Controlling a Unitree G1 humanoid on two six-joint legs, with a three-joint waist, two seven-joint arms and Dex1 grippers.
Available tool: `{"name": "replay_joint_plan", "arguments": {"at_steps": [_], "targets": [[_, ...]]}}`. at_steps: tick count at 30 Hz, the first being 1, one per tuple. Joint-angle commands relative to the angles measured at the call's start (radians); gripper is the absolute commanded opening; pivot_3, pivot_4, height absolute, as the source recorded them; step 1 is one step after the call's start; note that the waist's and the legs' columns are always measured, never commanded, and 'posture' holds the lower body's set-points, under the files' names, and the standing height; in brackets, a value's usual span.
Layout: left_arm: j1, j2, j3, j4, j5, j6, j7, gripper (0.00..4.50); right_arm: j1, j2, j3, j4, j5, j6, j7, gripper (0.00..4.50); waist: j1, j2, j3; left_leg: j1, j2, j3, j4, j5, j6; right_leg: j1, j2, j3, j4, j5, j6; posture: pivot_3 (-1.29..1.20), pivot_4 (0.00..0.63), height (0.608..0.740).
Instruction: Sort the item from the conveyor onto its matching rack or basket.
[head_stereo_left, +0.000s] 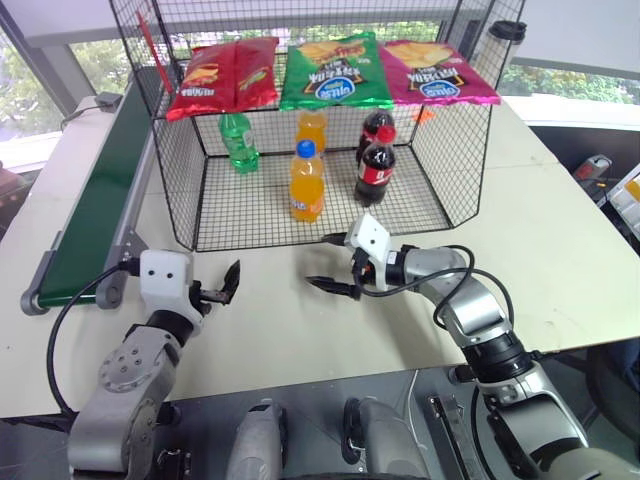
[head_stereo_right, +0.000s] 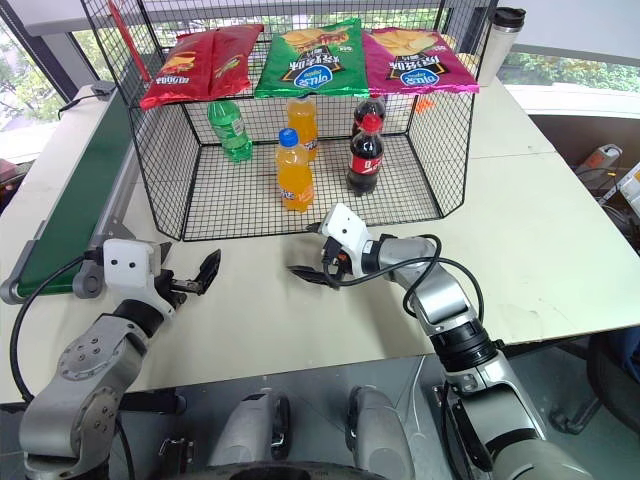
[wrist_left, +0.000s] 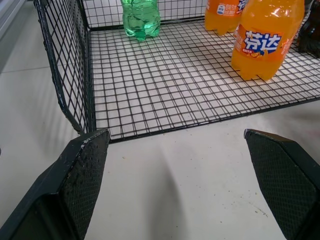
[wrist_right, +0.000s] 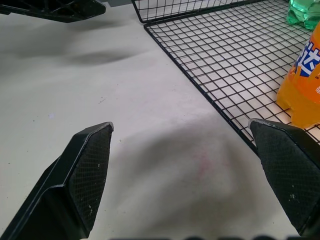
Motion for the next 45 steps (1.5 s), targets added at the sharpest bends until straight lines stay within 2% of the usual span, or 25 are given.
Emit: {"name": "replay_joint_plan", "arguments": {"at_steps": [1,37,45], "targets": [[-0.007,0.002,0.0,-0.04,0.002,-0.018,0.007,4.45,-0.003,-0.008,-0.016,-0.047,0.013,-0.011,0.002,4.5,0.0,0.0,0.0,0.0,0.0,0.0,0.0,0.0,0.0,0.0,0.0,0.0,0.0,0.0,0.0,0.0,0.15,0.74],[0.006,0.009,0.009,-0.045,0.025,-0.037,0.017,4.45,-0.011,0.0,-0.01,-0.039,0.012,-0.011,0.008,4.5,0.0,0.0,0.0,0.0,0.0,0.0,0.0,0.0,0.0,0.0,0.0,0.0,0.0,0.0,0.0,0.0,0.15,0.74],[0.022,0.003,0.052,-0.072,0.013,-0.055,0.021,4.45,-0.014,0.0,-0.009,-0.035,0.013,-0.012,0.016,4.5,0.0,0.0,0.0,0.0,0.0,0.0,0.0,0.0,0.0,0.0,0.0,0.0,0.0,0.0,0.0,0.0,0.15,0.74]]}}
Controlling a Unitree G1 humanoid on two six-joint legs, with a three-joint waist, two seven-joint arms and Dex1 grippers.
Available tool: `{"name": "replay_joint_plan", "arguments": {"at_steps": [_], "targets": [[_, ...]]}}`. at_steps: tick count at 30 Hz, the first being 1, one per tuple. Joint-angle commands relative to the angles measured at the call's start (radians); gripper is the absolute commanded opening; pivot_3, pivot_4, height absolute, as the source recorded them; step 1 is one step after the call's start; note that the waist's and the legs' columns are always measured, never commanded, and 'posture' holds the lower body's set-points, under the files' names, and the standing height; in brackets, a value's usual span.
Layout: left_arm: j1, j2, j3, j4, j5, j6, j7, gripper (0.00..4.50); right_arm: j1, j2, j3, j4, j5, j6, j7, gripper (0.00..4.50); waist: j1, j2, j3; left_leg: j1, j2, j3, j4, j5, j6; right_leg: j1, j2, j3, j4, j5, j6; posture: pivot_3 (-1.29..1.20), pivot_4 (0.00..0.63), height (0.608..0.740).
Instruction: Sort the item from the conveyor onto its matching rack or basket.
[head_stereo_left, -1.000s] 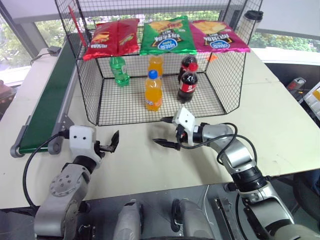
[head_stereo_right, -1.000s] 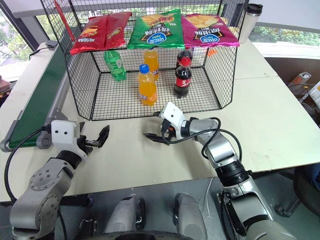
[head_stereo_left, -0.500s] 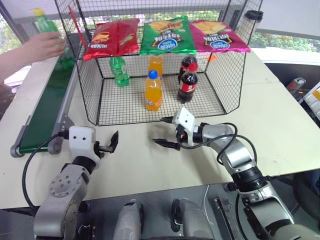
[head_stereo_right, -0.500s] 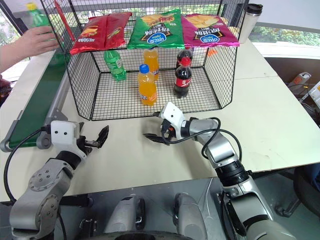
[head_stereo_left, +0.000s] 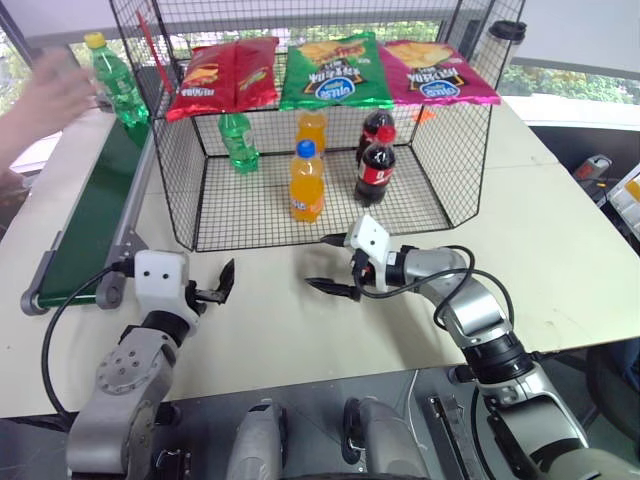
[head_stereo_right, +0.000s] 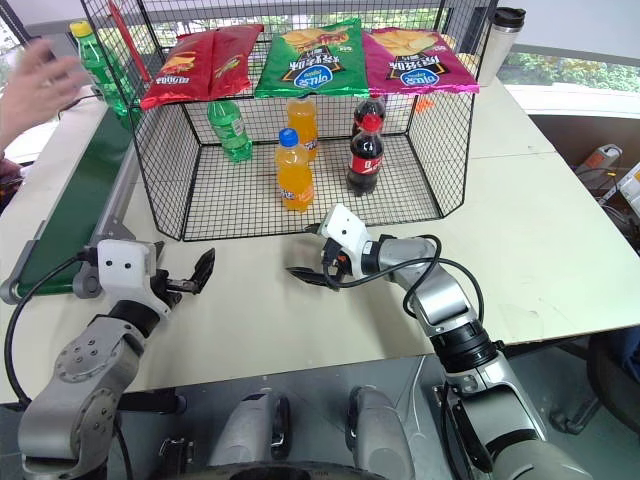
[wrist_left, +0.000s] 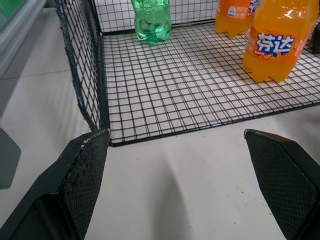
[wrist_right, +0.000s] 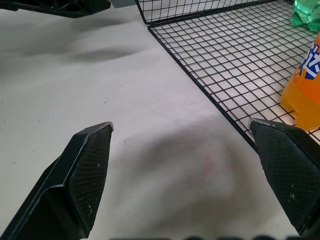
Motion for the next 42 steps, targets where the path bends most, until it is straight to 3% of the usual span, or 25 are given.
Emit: {"name": "replay_joint_plan", "arguments": {"at_steps": [1,9,20,42], "targets": [[0.014,-0.005,0.04,-0.083,-0.01,-0.022,0.01,4.45,-0.016,-0.001,-0.009,-0.029,0.014,-0.013,0.008,4.5,0.0,0.0,0.0,0.0,0.0,0.0,0.0,0.0,0.0,0.0,0.0,0.0,0.0,0.0,0.0,0.0,0.15,0.74],[0.095,-0.036,0.147,-0.183,-0.003,-0.011,0.058,4.45,0.003,-0.01,-0.049,-0.106,0.126,0.026,0.084,4.5,0.0,0.0,0.0,0.0,0.0,0.0,0.0,0.0,0.0,0.0,0.0,0.0,0.0,0.0,0.0,0.0,0.15,0.74],[0.096,-0.009,0.392,-0.13,-0.084,0.001,0.062,4.45,-0.007,-0.017,-0.068,-0.195,0.251,0.091,0.129,4.5,0.0,0.0,0.0,0.0,0.0,-0.001,0.0,0.0,0.0,0.0,0.0,0.0,0.0,-0.002,-0.003,0.0,0.15,0.74],[0.097,0.056,0.5,0.002,-0.109,-0.031,0.064,4.45,-0.01,-0.026,-0.058,-0.215,0.275,0.08,0.104,4.5,0.0,0.0,0.0,0.0,0.0,0.0,0.0,0.0,0.0,0.0,0.0,0.0,0.0,-0.002,-0.003,0.0,0.15,0.74]]}}
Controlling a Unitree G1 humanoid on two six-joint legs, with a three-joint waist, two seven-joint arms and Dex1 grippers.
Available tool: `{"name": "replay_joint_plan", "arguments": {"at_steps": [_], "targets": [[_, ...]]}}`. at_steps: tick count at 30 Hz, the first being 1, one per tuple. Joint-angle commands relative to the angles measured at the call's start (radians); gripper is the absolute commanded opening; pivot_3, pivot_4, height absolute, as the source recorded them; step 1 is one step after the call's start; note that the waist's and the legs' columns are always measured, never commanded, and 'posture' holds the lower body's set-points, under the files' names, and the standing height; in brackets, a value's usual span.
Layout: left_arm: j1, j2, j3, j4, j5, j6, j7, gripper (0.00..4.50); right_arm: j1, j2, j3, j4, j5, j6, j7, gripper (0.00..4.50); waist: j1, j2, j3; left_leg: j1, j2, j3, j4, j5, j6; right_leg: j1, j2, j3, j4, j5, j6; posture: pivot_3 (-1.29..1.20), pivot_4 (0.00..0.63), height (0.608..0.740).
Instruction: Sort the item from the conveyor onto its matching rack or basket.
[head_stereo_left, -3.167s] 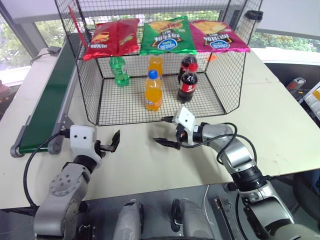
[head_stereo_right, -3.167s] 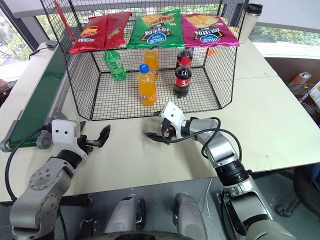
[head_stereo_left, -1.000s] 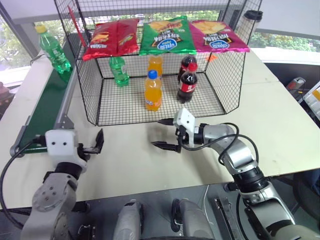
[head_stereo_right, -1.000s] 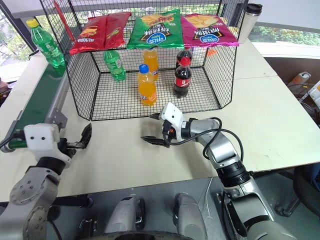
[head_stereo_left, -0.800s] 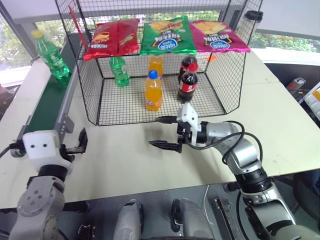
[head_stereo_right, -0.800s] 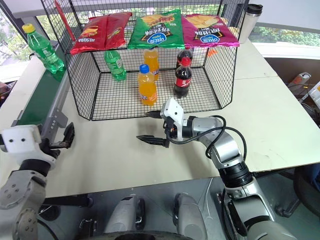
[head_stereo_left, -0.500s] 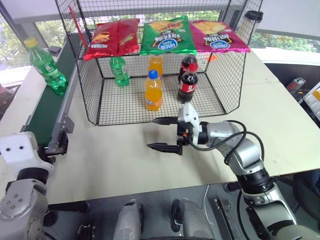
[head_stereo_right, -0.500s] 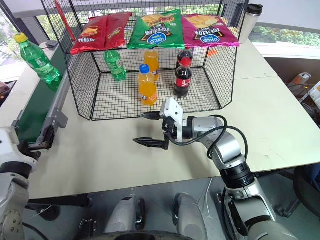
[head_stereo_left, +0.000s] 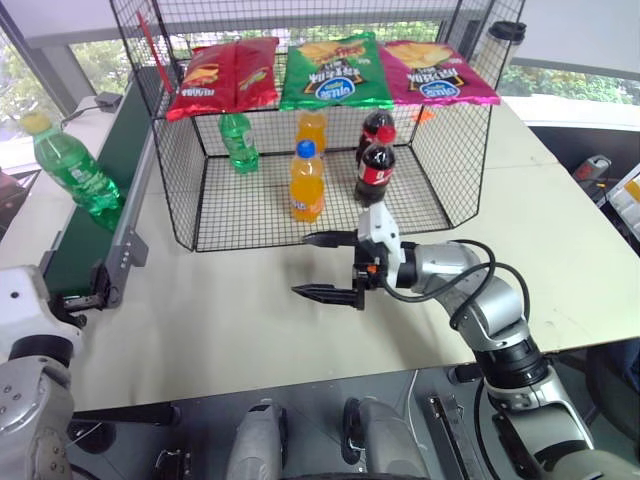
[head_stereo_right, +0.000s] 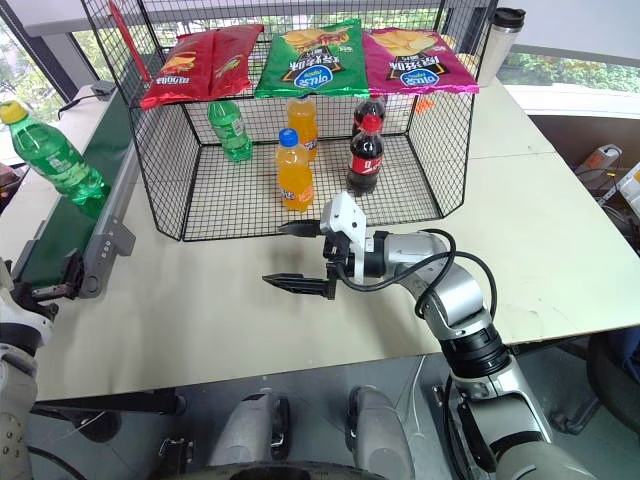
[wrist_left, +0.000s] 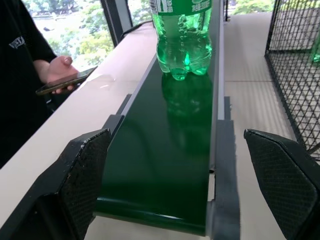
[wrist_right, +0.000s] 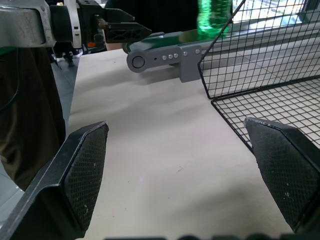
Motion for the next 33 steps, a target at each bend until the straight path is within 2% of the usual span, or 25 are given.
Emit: {"name": "replay_joint_plan", "arguments": {"at_steps": [1,22,25,27,33], "targets": [[0.005,0.01,0.025,-0.014,0.001,-0.025,-0.001,4.45,-0.018,-0.006,-0.011,-0.029,0.0,-0.019,-0.005,4.5,0.001,0.0,0.0,0.0,0.0,0.0,0.0,0.0,0.0,0.0,0.0,0.0,0.0,0.0,0.0,0.0,0.15,0.74],[-0.086,0.062,0.007,0.063,0.031,-0.014,0.038,4.45,-0.02,-0.01,-0.004,-0.031,-0.013,-0.007,-0.026,4.5,0.001,0.0,0.0,0.0,0.0,0.0,0.0,0.0,0.0,0.0,0.0,0.0,0.0,0.0,0.0,0.0,0.15,0.74],[-0.054,0.055,-0.018,0.059,0.039,-0.014,0.024,3.64,-0.018,-0.011,-0.004,-0.033,-0.017,-0.007,-0.031,4.5,0.001,0.0,0.0,0.0,0.0,0.0,0.0,0.0,0.0,0.0,0.0,0.0,0.0,0.0,0.0,0.0,0.15,0.74],[-0.041,0.049,-0.025,0.052,0.042,-0.029,0.017,2.75,-0.019,-0.012,-0.004,-0.032,-0.019,-0.007,-0.033,4.5,0.001,0.0,0.0,0.0,0.0,0.0,0.0,0.0,0.0,0.0,0.0,0.0,0.0,0.0,0.0,0.0,0.15,0.74],[-0.068,0.049,0.037,0.031,0.025,-0.063,0.036,2.68,-0.017,-0.018,-0.002,-0.029,-0.02,-0.006,-0.032,4.5,0.002,0.0,0.0,0.0,0.0,0.0,0.0,0.0,0.0,0.0,0.0,0.0,0.0,0.0,-0.001,0.0,0.15,0.74]]}}
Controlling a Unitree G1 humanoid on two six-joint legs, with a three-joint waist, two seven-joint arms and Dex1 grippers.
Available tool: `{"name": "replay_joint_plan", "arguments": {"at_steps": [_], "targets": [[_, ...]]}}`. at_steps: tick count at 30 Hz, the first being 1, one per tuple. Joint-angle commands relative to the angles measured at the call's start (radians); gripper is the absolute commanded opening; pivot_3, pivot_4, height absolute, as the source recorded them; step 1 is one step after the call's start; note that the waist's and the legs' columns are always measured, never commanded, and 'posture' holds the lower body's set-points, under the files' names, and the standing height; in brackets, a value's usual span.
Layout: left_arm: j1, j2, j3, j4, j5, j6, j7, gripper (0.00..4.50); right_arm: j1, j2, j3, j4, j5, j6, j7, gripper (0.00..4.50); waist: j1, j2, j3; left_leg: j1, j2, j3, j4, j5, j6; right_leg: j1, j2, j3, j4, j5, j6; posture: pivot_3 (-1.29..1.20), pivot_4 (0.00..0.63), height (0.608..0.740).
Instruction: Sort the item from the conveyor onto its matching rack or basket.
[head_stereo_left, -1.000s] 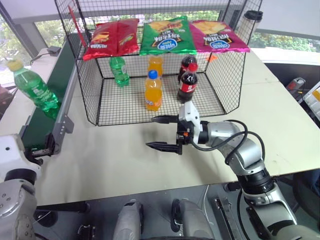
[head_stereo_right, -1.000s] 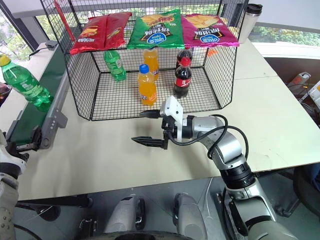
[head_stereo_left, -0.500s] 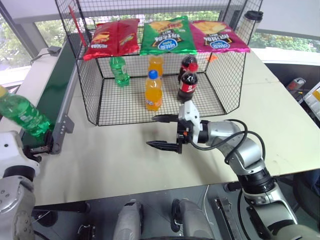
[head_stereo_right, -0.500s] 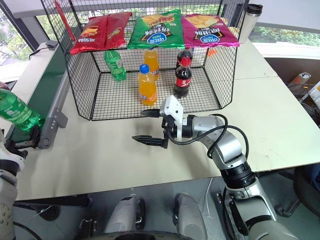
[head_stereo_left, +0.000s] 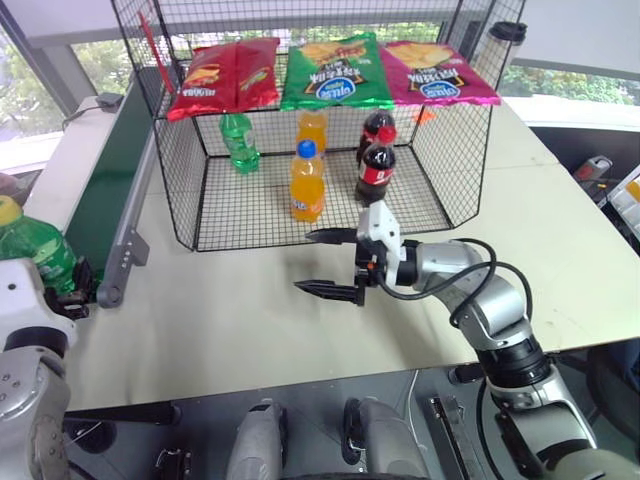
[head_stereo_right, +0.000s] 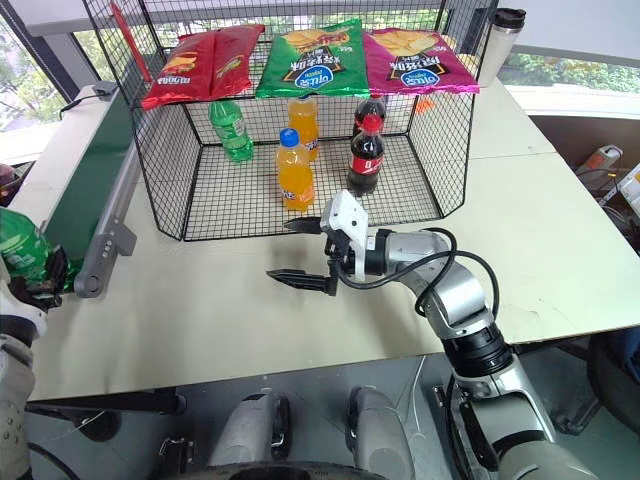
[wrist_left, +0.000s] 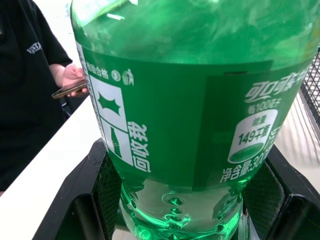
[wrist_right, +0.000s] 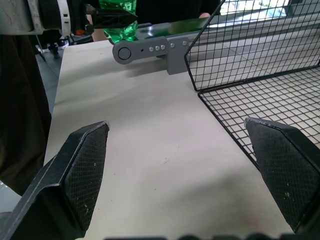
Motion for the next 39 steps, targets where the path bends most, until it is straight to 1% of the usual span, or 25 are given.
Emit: {"name": "replay_joint_plan", "arguments": {"at_steps": [1,6,8,11,16,19,21,23,25,26,28,32,33,39], "targets": [[-0.032,0.012,0.056,-0.037,-0.005,-0.04,0.018,2.68,-0.014,-0.001,-0.004,-0.027,0.005,-0.008,0.001,4.5,-0.001,0.0,0.0,0.0,0.0,0.0,0.0,0.0,0.0,0.0,0.0,0.0,0.0,0.0,0.0,0.0,0.15,0.74],[-0.083,0.031,0.105,-0.061,-0.022,-0.05,0.037,2.68,-0.017,0.0,-0.002,-0.022,0.005,-0.009,0.005,4.5,-0.002,0.0,0.0,-0.001,0.0,0.0,0.0,0.0,0.0,0.0,0.0,0.0,-0.001,0.0,0.001,0.0,0.15,0.74],[-0.097,0.059,0.098,-0.074,-0.025,-0.026,0.027,2.68,-0.018,0.001,-0.002,-0.021,0.005,-0.01,0.007,4.5,-0.002,0.0,0.0,-0.001,0.0,0.0,0.0,0.0,0.0,0.0,0.0,0.0,-0.001,0.001,0.001,0.0,0.15,0.74],[-0.109,0.106,0.075,-0.107,-0.065,0.012,-0.014,2.68,-0.018,0.001,-0.002,-0.02,0.004,-0.011,0.007,4.5,-0.001,0.0,0.0,-0.001,0.0,0.0,0.0,0.0,0.0,0.0,0.0,0.0,-0.001,0.001,0.001,0.0,0.15,0.74],[-0.13,0.162,0.014,-0.176,-0.202,0.09,-0.091,2.68,-0.019,-0.001,-0.006,-0.018,-0.003,-0.011,-0.003,4.5,-0.001,0.0,0.0,-0.001,0.0,0.0,0.0,0.0,0.0,0.0,0.0,0.0,-0.001,0.0,0.0,0.0,0.15,0.74],[-0.151,0.181,-0.055,-0.198,-0.25,0.114,-0.117,2.68,-0.02,-0.001,-0.009,-0.012,-0.012,-0.015,-0.014,4.5,-0.002,0.0,0.0,-0.001,0.0,0.0,0.0,0.0,0.0,0.0,0.0,0.0,-0.001,0.0,0.001,0.0,0.15,0.74],[-0.186,0.185,-0.121,-0.178,-0.249,0.109,-0.124,2.68,-0.022,0.002,-0.006,-0.002,-0.021,-0.02,-0.019,4.5,-0.002,0.0,0.0,-0.001,0.0,0.0,0.0,0.0,0.0,0.0,0.0,0.0,-0.001,0.0,0.001,0.0,0.15,0.74],[-0.226,0.189,-0.207,-0.141,-0.221,0.088,-0.134,2.68,-0.02,0.004,-0.002,0.005,-0.028,-0.026,-0.021,4.5,-0.001,0.0,0.0,-0.001,0.0,0.0,0.0,0.0,0.0,0.0,0.0,0.0,-0.001,0.0,0.001,0.0,0.15,0.74],[-0.282,0.172,-0.319,-0.066,-0.158,0.042,-0.133,2.68,-0.021,0.008,-0.001,0.014,-0.033,-0.031,-0.023,4.5,-0.001,0.0,0.0,-0.001,0.0,0.0,0.0,0.0,0.0,0.0,0.001,0.0,0.0,0.001,0.002,0.0,0.15,0.74],[-0.298,0.167,-0.352,-0.042,-0.134,0.024,-0.131,2.68,-0.021,0.01,-0.001,0.016,-0.035,-0.032,-0.024,4.5,0.002,0.0,0.0,0.0,0.0,0.0,0.0,0.0,0.0,0.0,0.001,0.0,-0.001,0.002,0.003,0.0,0.15,0.74],[-0.333,0.14,-0.419,0.027,-0.084,-0.023,-0.127,2.68,-0.02,0.011,-0.001,0.021,-0.038,-0.037,-0.025,4.5,-0.001,0.0,0.0,0.0,0.0,0.0,0.0,0.0,0.0,0.0,0.001,0.0,-0.001,0.002,0.003,0.0,0.15,0.74],[-0.444,0.065,-0.581,0.234,0.055,-0.128,-0.097,2.68,-0.013,0.007,0.0,0.028,-0.048,-0.049,-0.025,4.5,-0.008,0.0,0.0,-0.001,0.0,0.001,0.0,0.0,0.0,-0.001,0.001,0.001,-0.001,0.002,0.003,0.0,0.15,0.74],[-0.466,0.056,-0.608,0.28,0.089,-0.15,-0.084,2.68,-0.012,0.006,0.0,0.029,-0.049,-0.05,-0.025,4.5,0.004,0.0,0.0,-0.001,0.0,0.001,-0.001,0.0,0.0,-0.001,0.001,0.001,-0.001,0.002,0.004,0.0,0.15,0.74],[-0.587,-0.029,-0.646,0.522,0.216,-0.27,-0.021,2.68,-0.01,0.002,0.0,0.031,-0.055,-0.055,-0.028,4.5,-0.001,0.0,0.0,-0.001,0.0,0.001,0.0,0.0,0.0,0.0,0.001,-0.001,-0.001,0.002,0.004,0.0,0.15,0.74]]}}
